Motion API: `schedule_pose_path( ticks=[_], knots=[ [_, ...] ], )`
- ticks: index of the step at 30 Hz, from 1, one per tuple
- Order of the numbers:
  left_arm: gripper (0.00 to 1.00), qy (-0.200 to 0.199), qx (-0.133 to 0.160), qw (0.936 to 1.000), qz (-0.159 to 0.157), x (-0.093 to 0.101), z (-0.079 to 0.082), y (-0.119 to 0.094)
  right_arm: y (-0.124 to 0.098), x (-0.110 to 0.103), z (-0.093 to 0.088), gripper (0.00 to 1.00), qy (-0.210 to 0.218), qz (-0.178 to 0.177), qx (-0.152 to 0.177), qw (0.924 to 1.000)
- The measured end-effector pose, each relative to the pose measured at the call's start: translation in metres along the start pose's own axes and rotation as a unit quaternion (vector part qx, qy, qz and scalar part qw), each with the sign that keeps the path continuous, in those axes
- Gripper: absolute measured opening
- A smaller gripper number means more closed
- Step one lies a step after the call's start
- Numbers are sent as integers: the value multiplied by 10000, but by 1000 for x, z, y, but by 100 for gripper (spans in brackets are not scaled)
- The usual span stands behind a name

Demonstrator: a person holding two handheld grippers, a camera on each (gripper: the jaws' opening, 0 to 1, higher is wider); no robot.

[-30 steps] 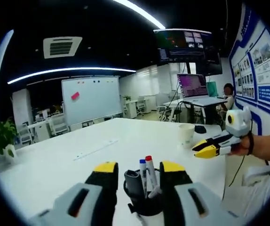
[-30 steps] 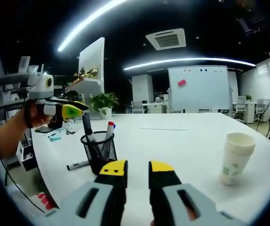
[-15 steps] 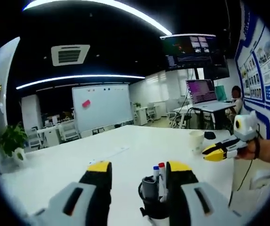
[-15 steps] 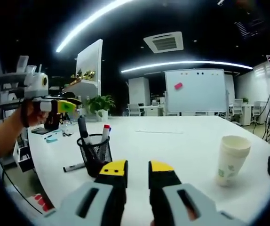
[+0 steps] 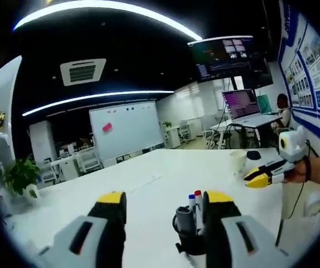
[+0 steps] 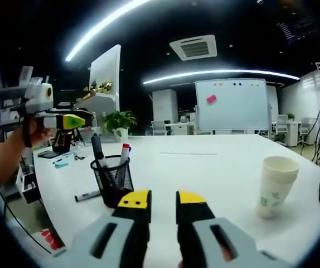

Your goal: Place the scattered laser pointers and whiteboard markers into the pen holder and stack the scattered paper cups together

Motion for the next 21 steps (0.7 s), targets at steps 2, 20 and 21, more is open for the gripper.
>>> schedule_pose_path(
  ticks=[2,20,21],
  knots=[
    [56,2,0,10000,7,-1,0,-2,0,0,0,18,3,11,-6,10000],
    [54,-183,-52,9998,25,-1,-3,-17,-2,2,-1,18,18,-33,-9,10000],
    [54,-200,-50,9998,25,-1,-4,-17,-2,2,-1,18,13,-28,-19,10000]
  ],
)
Point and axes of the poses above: the point that each gripper's makers call its tool centre point, and the gripper's own axes: y roughly forward along the fingers, x roughly to its right, z roughly out of its top, the point moved 7 cm from there along -y, roughly backward along the fingers, and after that the axes turned 13 degrees about z, right-handed, at the moved point
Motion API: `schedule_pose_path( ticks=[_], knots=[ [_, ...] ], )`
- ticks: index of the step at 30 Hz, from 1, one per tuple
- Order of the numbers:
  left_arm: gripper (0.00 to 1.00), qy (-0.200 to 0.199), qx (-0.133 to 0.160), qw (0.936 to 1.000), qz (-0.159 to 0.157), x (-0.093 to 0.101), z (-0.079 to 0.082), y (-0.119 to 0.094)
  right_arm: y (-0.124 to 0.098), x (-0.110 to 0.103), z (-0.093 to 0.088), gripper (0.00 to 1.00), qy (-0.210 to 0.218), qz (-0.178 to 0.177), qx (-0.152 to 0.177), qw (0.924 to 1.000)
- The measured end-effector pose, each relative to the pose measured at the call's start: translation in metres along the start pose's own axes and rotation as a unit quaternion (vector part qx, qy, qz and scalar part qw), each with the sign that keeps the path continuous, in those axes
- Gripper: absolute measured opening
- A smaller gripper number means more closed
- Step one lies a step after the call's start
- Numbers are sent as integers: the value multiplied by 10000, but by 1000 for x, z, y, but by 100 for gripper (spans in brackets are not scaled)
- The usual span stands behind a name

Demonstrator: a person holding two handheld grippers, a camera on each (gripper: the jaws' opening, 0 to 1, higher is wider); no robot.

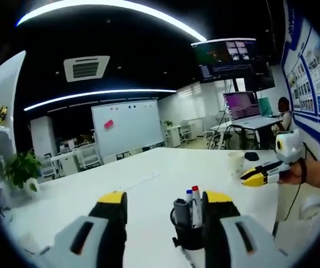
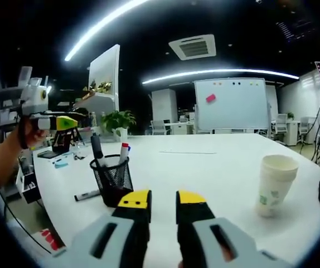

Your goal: Place the scattered laser pointers and whiteboard markers into the pen holder and stack the scattered paper cups together

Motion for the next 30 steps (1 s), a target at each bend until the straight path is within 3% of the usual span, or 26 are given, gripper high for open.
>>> schedule_pose_path(
  ticks=[30],
  knots=[
    [51,246,-162,9994,192,-7,-9,-7,-2,2,3,18,-59,-31,-30,10000]
  ],
)
Point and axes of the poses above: the point that each gripper's makers call its tool centre point, and the gripper's own axes: y roughly forward along the fingers, x roughly to its right, z roughly out of its top, the point moved 7 cm from there along -y, roughly backward along the fingers, and after that the axes turned 13 degrees about z, right-handed, at the moved point
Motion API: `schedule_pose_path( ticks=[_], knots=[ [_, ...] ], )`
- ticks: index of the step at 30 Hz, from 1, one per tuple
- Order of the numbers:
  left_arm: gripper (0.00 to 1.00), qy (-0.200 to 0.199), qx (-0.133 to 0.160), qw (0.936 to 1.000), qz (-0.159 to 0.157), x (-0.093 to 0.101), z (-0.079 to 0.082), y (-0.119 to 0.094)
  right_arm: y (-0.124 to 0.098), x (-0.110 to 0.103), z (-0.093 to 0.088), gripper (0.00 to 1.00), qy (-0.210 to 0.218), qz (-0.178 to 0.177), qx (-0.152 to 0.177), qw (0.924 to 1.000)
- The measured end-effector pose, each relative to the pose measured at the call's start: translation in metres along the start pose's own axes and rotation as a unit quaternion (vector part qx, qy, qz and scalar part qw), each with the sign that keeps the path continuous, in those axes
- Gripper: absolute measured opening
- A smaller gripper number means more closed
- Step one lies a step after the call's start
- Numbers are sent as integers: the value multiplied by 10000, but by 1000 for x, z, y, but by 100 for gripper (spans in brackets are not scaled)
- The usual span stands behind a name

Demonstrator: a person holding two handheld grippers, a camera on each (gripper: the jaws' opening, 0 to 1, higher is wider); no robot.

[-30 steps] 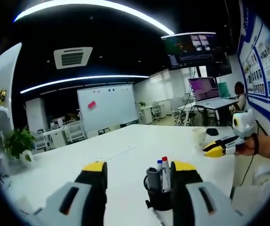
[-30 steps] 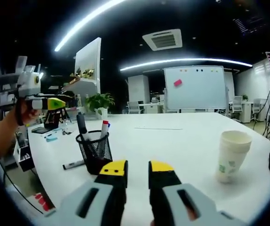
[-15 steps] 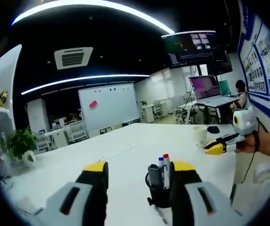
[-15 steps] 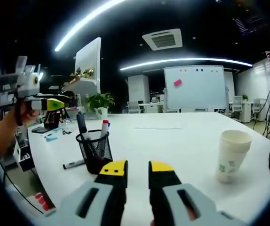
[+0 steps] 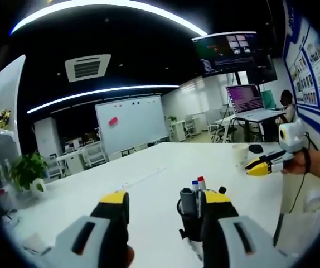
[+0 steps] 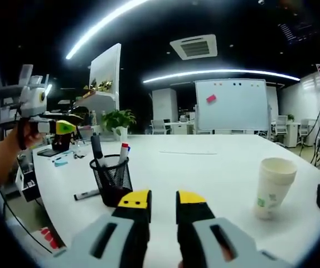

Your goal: Place the scattered laser pointers and whiteboard markers into the pen holder and stack the scattered paper cups together

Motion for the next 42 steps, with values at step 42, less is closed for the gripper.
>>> schedule_pose_path(
  ticks=[42],
  knots=[
    [52,66,-291,9995,-100,3,-23,-10,1,-2,-8,18,72,21,-54,10000]
  ],
)
Point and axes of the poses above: the point that each gripper's makers call its tool centre point, and the gripper's own axes: y roughly forward along the fingers, x roughly to its right, z roughly out of its top, the point moved 7 cm from there along -y, roughly backward along the fingers, and after that the axes turned 13 degrees about z, right-handed, at the moved point
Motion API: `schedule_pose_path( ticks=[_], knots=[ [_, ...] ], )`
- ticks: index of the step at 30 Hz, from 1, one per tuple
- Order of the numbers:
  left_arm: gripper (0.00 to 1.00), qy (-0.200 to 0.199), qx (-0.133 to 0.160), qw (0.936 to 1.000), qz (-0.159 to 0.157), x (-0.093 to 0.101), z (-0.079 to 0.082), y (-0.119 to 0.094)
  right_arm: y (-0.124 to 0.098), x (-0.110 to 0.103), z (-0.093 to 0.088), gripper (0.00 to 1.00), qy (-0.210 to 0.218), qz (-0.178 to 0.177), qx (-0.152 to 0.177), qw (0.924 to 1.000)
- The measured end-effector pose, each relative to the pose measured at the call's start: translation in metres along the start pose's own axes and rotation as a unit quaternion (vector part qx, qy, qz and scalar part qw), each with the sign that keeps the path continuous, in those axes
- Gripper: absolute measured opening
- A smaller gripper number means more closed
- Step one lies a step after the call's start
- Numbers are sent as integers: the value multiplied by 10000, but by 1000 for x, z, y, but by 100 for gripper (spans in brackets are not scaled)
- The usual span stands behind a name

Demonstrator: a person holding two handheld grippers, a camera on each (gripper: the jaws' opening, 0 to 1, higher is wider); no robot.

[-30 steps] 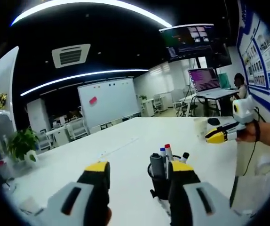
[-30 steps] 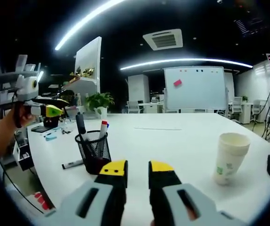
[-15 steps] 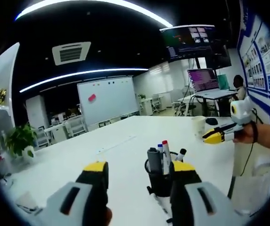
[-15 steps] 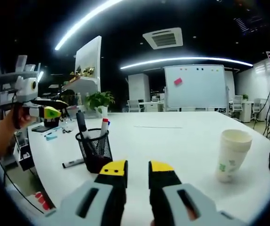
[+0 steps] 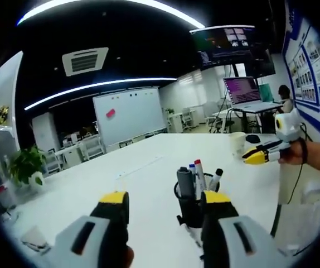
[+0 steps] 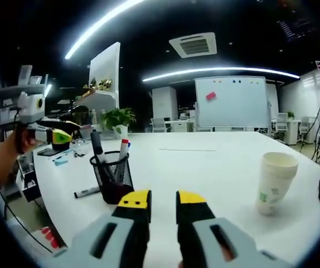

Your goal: Place the scattered laser pointers and whiteboard markers into the pen holder and stack the scattered paper cups together

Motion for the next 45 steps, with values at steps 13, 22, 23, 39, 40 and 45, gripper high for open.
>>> schedule_pose_path(
  ticks=[13,22,23,39,40,45],
  knots=[
    [52,-16,-123,9999,8,0,-9,-1,-1,3,-2,18,35,-46,-14,10000],
    [52,-15,-172,9998,45,-2,-12,-2,-3,3,4,18,-3,-34,53,10000],
    [52,4,-186,9998,52,-2,-12,-3,-4,4,4,18,2,-42,67,10000],
    [49,-34,-417,9991,-22,14,-22,-7,-10,12,7,18,20,-170,107,9998],
    [49,-18,-433,9991,-22,14,-23,-7,-10,12,8,18,0,-166,107,9998],
    [49,-59,-608,9981,86,14,-31,-5,-11,13,10,18,2,-184,140,9997]
  ],
)
Point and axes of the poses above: the point that each gripper's makers call its tool centre point, and the gripper's own axes: y roughly forward along the fingers, x roughly to its right, z roughly out of its top, the point moved 7 cm from there along -y, roughly backward along the fingers, and after that the axes turned 13 degrees about z, right-handed, at the moved point
